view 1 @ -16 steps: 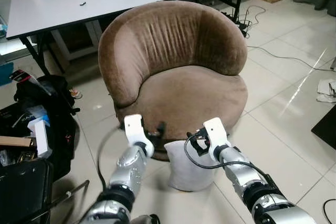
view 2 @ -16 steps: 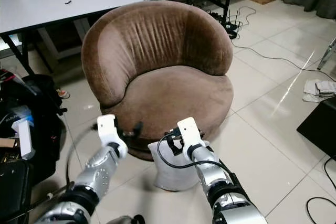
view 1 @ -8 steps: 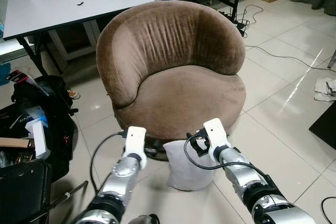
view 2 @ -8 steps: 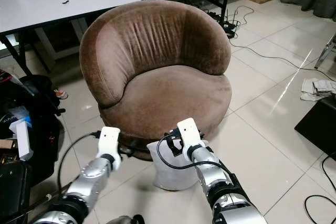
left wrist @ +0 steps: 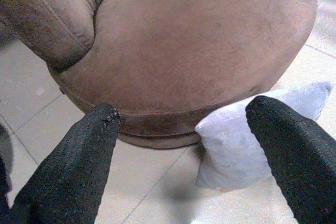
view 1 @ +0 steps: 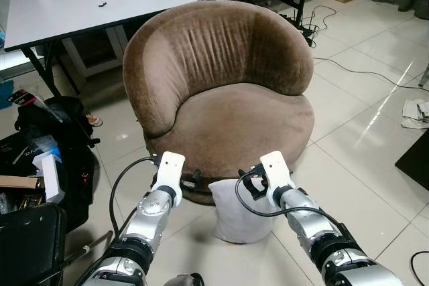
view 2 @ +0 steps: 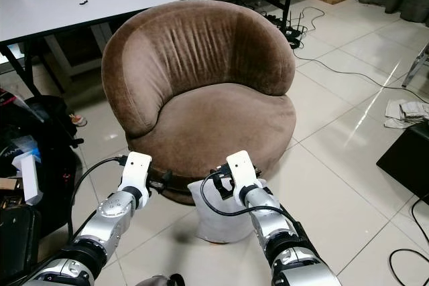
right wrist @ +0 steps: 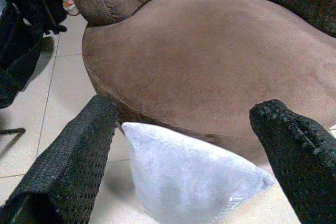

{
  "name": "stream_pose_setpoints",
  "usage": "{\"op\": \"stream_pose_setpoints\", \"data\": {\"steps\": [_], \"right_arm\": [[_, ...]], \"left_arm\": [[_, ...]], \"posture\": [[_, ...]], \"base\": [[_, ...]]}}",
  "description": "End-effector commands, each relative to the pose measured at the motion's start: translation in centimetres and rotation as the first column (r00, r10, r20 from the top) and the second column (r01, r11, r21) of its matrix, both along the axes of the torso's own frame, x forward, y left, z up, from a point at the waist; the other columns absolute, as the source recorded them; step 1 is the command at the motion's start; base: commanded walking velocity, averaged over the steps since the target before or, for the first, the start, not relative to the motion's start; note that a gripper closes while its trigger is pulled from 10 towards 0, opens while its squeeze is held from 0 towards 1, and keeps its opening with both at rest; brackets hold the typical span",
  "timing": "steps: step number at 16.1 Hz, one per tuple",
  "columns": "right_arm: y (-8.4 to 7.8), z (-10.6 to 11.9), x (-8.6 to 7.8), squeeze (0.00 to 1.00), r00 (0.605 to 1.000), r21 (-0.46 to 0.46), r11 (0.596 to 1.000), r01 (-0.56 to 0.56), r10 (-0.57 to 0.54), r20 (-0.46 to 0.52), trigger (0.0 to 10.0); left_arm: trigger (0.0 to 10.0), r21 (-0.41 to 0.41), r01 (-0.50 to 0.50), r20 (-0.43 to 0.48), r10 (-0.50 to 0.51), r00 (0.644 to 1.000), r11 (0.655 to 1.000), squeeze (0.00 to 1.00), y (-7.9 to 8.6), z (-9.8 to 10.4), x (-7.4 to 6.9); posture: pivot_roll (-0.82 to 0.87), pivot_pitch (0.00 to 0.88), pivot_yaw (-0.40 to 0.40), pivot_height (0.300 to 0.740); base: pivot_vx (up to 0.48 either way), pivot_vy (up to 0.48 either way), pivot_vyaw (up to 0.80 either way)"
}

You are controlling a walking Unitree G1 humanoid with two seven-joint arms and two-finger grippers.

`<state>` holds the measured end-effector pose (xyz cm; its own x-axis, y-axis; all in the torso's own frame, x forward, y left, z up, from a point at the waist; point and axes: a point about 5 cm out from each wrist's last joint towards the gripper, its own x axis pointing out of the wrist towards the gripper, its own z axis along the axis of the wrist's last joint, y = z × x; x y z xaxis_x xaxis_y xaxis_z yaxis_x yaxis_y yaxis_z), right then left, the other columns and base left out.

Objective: Move the pillow to the sofa from floor

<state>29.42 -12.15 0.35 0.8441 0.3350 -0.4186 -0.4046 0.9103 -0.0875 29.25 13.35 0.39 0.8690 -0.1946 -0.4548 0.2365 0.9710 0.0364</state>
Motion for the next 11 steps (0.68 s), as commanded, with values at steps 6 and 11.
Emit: {"op": "stream_pose_setpoints", "data": {"steps": [6,11], "right_arm": [[0.13,0.17,-0.03,0.00,1.000,0.004,1.000,-0.019,0.018,0.019,10.0],[0.23,0.09,-0.11,0.00,1.000,0.004,1.000,-0.025,0.025,0.015,10.0]], "left_arm": [[10.0,0.030,-0.008,-0.004,0.008,1.000,1.000,0.00,0.56,0.02,0.17],[10.0,0.009,-0.011,0.008,0.011,1.000,1.000,0.00,0.53,0.09,0.14]], "posture": [[-0.13,0.000,0.091,0.740],[-0.13,0.000,0.093,0.740]], "base": [[0.437,0.000,0.00],[0.254,-0.048,0.00]]}}
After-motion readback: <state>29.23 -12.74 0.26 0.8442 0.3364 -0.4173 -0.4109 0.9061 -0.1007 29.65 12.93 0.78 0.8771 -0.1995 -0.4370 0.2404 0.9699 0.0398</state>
